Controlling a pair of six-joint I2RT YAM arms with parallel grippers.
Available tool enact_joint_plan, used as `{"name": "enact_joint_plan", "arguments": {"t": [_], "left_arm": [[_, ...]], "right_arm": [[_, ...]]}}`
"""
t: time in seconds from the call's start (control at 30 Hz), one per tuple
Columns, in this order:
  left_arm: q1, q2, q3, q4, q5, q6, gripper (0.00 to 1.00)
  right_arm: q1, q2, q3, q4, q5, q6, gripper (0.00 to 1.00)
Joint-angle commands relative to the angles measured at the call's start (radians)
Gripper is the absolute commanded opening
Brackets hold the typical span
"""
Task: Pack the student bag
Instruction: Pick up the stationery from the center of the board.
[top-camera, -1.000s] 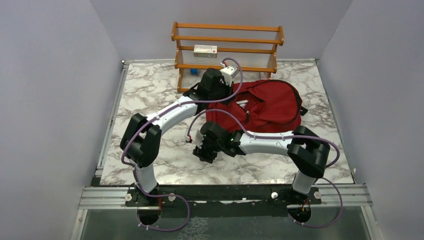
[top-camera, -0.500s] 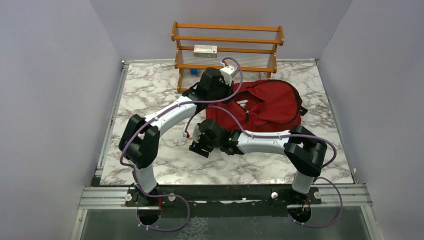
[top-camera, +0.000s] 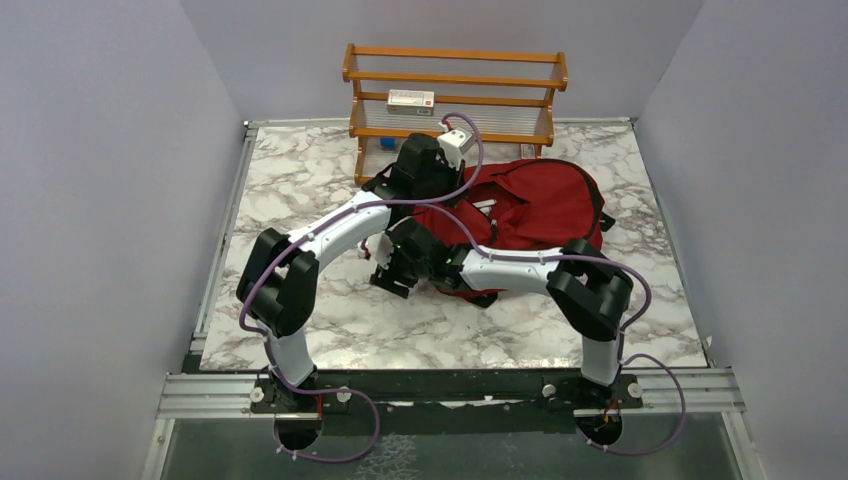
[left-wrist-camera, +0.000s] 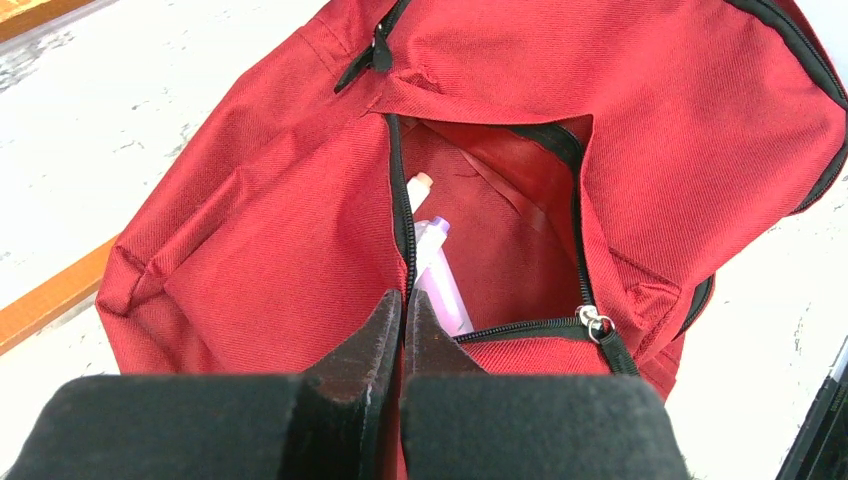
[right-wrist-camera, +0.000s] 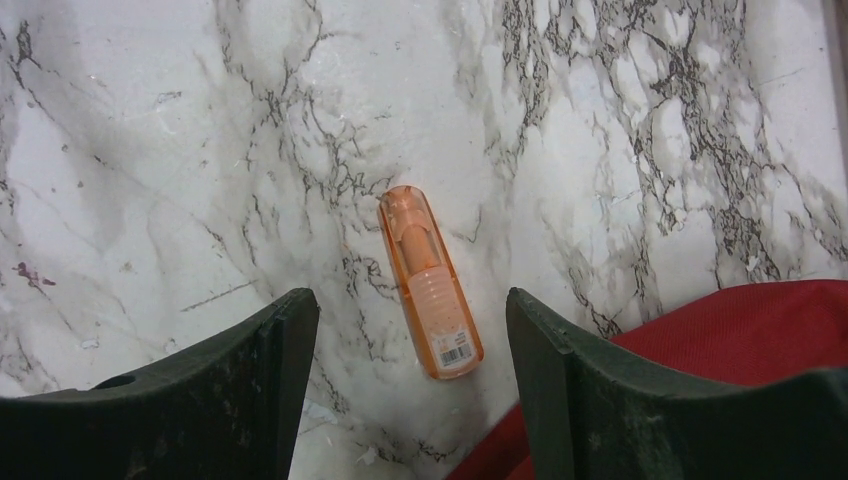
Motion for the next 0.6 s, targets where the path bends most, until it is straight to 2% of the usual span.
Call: {"name": "enact_joint_plan", "arguments": {"t": [0.0, 0.17, 0.4, 0.57], "left_arm": [[0.003, -0.054, 0.020, 0.004, 0.012, 0.013, 0.00], [0.003, -0.050, 0.020, 0.004, 0.014, 0.012, 0.00], [0.004, -0.049, 0.018, 0.004, 0.013, 0.015, 0.00], [0.003, -0.047, 0.019, 0.004, 0.014, 0.017, 0.00]], "right_arm": [[-0.044, 0.039, 0.049, -0.032, -0.081, 0.007, 0.74], [-0.070, 0.077, 0.066, -0.046, -0.104, 0.009, 0.74], [-0.073, 0.119, 0.073, -0.017, -0.024, 0.008, 0.73], [-0.074, 0.153, 0.112, -0.100, -0.046, 0.003, 0.71]]}}
